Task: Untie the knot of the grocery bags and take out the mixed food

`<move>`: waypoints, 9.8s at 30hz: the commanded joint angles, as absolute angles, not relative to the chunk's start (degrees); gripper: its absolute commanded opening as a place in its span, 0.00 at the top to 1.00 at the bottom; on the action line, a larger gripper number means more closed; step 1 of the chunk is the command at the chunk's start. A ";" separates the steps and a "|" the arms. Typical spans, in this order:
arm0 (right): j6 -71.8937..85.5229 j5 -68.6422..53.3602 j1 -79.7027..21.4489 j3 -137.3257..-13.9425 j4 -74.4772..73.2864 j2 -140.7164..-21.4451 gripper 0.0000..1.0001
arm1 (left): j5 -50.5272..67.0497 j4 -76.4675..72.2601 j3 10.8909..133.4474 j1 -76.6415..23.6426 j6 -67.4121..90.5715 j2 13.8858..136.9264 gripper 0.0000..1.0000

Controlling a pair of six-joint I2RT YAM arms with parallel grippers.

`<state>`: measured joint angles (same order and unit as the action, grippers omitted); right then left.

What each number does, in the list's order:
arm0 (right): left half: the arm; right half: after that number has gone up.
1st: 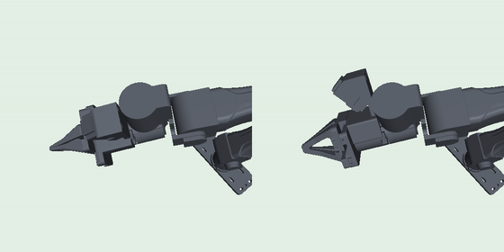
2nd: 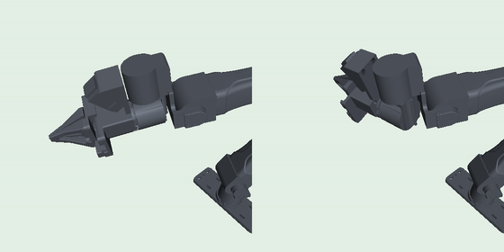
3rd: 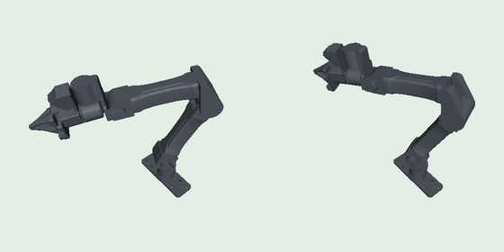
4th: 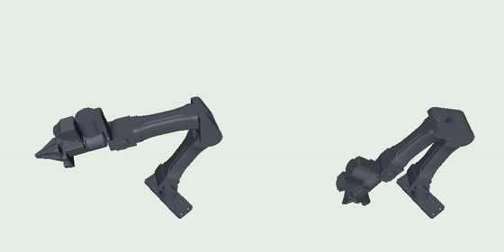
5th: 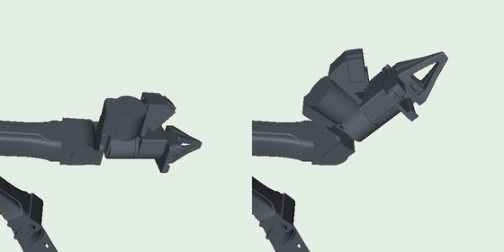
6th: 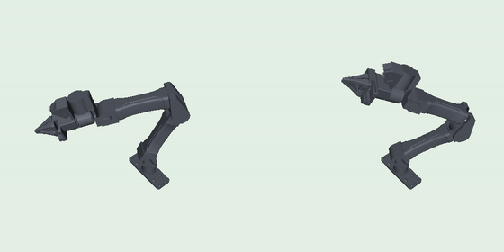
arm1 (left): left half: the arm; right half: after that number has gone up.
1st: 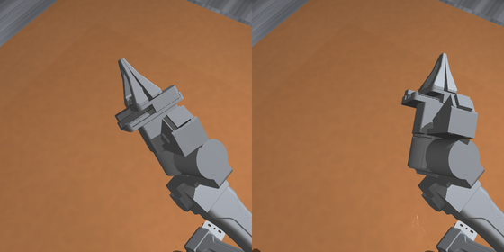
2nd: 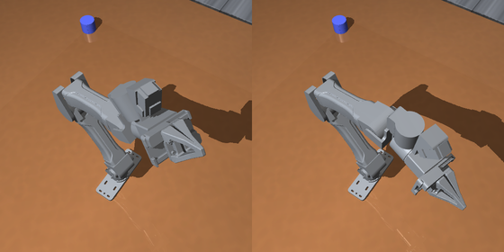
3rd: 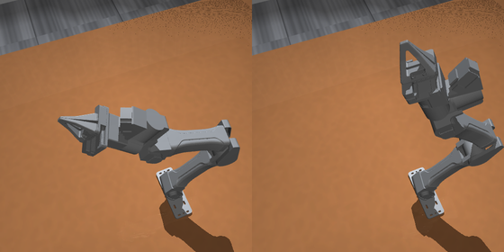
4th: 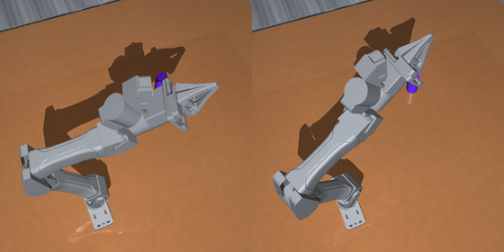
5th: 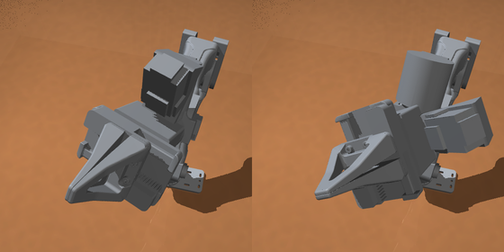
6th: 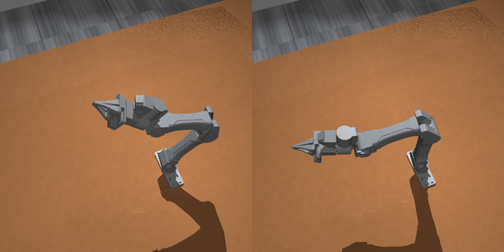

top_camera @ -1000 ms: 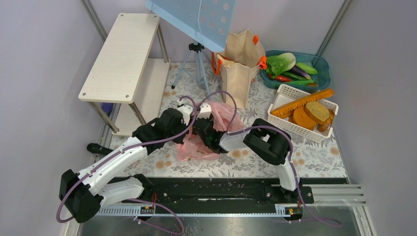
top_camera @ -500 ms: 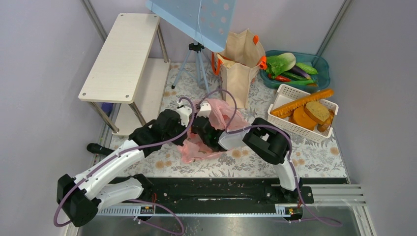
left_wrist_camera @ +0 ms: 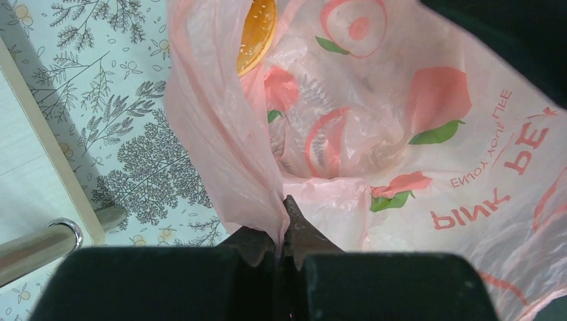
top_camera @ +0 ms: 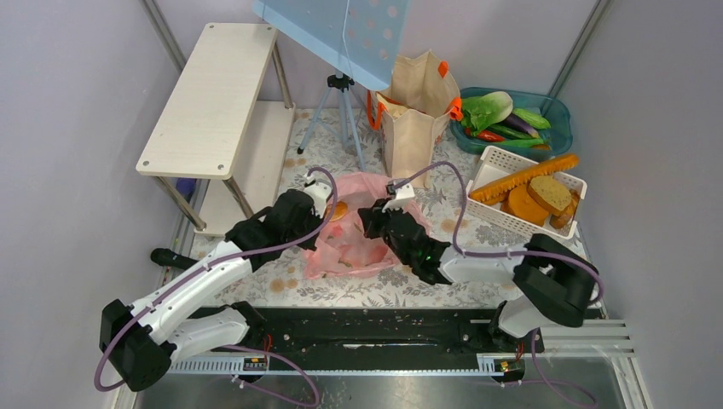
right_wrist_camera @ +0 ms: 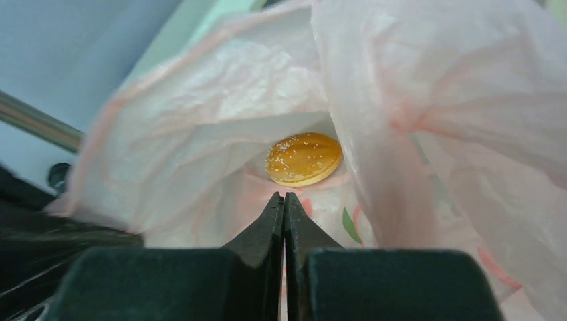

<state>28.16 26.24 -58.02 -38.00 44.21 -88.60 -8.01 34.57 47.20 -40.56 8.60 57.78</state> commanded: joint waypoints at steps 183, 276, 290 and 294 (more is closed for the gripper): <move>28.69 6.64 -55.75 -20.74 40.44 -76.73 0.36 | 13.24 -23.28 27.66 -41.03 43.72 82.24 1.00; 28.63 2.15 -59.83 -34.19 17.77 -74.68 0.68 | 1.41 -12.72 17.83 -40.12 29.56 63.77 1.00; 30.52 0.60 -59.85 -38.85 22.12 -85.18 0.43 | 2.10 -16.11 14.96 -40.08 29.22 62.49 1.00; 30.75 -3.98 -60.08 -38.65 22.84 -85.95 0.37 | 1.85 -16.20 14.95 -40.14 29.56 62.51 1.00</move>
